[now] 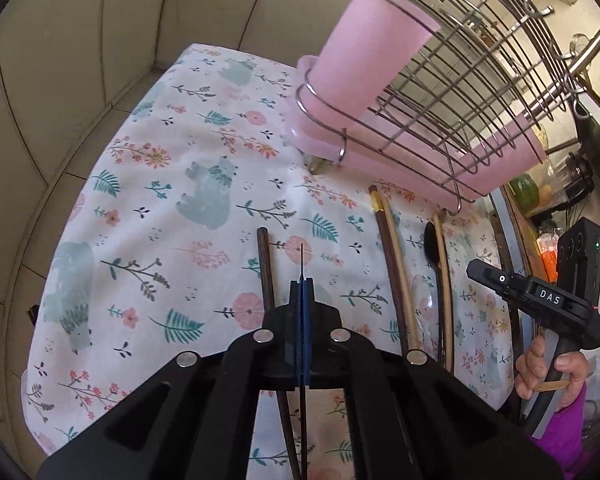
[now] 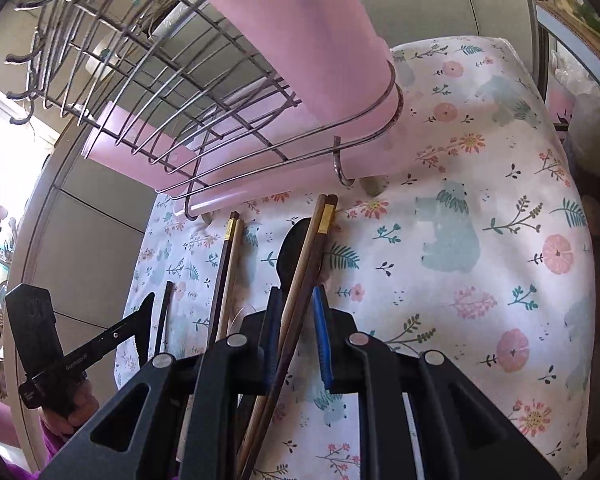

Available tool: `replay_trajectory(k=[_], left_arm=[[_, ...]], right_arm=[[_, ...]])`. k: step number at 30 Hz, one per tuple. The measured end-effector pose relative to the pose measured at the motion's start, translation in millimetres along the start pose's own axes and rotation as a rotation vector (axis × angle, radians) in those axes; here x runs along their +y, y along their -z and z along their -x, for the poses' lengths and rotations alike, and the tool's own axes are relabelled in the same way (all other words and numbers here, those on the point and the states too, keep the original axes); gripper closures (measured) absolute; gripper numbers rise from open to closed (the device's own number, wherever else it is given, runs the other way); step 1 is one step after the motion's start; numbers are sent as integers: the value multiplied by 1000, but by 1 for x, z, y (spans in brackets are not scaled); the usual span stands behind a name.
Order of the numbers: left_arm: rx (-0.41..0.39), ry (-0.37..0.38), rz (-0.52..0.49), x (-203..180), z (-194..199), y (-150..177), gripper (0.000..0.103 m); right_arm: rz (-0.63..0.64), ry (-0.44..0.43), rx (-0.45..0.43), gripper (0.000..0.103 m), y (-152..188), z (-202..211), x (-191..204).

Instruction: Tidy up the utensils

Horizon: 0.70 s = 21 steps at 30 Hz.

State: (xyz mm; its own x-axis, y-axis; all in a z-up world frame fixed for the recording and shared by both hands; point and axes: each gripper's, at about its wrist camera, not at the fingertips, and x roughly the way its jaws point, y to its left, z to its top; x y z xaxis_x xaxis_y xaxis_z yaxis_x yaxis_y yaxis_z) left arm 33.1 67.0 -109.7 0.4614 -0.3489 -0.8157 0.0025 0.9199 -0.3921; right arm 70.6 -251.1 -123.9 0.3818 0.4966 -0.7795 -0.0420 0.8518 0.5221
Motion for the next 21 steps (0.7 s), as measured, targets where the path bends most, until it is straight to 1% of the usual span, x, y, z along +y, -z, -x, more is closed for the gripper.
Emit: replay_trajectory(k=[6,7,8,10,12,15,19,21], left_arm=[[20,-7,57,21,-3,-1,103],[21,-9,63,22,-3,0,103],[23,-6,72,24,-3,0,103],[24,8,84,26,-1,0,103],[14,13,82,25,3,-1,103],[3,13,78,24,7,-2,103],[1,1,87,27,8,-3,103],[2,-4,91,30,8,-3,103]], right_arm=[[-65,-34,56,87,-7,-24,-9],[-76,-42,61,91,-7,-28,-10],[-87,-47,56,98,-7,-29,-12],[-96,-55,52,103,-8,-28,-14],[-98,-62,40,103,-8,-23,-16],[-85,-36,19,103,-10,-10,-20],[-71,-35,35,103,-10,-3,-22],[-77,-42,30,99,-11,0,-21]])
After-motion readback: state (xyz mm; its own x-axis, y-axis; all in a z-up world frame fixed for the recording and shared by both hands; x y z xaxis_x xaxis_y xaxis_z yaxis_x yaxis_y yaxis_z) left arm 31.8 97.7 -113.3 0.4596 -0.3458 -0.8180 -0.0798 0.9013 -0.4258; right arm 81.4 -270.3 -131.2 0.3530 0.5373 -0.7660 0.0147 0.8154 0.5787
